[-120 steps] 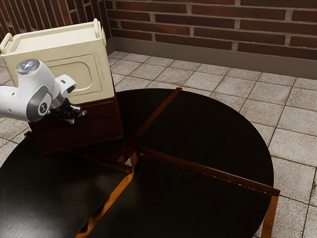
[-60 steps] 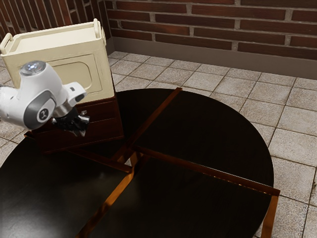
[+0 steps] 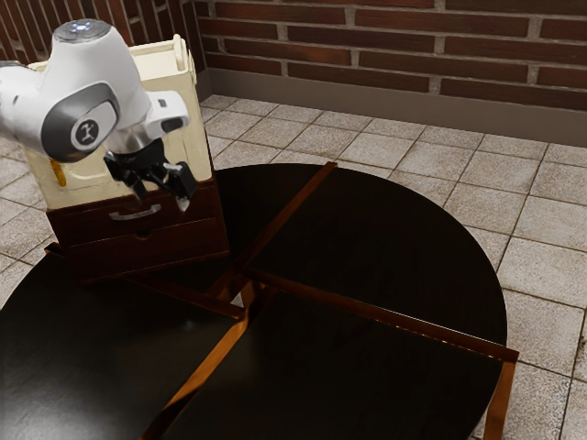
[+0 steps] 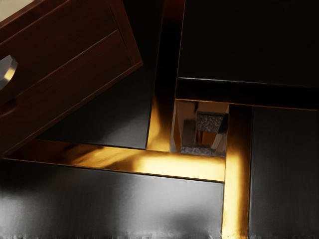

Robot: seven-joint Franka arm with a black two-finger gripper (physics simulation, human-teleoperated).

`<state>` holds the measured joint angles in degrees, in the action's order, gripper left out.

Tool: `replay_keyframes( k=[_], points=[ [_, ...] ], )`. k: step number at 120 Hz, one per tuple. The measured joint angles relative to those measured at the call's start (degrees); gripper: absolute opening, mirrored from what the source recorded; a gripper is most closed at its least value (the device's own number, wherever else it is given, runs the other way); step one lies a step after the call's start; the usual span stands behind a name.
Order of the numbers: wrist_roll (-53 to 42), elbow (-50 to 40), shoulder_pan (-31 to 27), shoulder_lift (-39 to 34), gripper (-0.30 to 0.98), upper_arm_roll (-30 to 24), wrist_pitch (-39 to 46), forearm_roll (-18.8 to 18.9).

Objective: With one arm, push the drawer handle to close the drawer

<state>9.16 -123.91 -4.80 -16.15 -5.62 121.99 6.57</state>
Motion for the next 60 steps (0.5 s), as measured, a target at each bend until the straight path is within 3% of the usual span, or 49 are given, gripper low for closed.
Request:
replay_keyframes(
  k=[34,60],
  points=[
    [-3.3,10.7,-0.4,0.0,0.67,-2.4,-16.8,-0.4],
    [-4.9,11.6,-0.5,0.1,0.68,-3.4,-23.4,-0.4]
  ],
)
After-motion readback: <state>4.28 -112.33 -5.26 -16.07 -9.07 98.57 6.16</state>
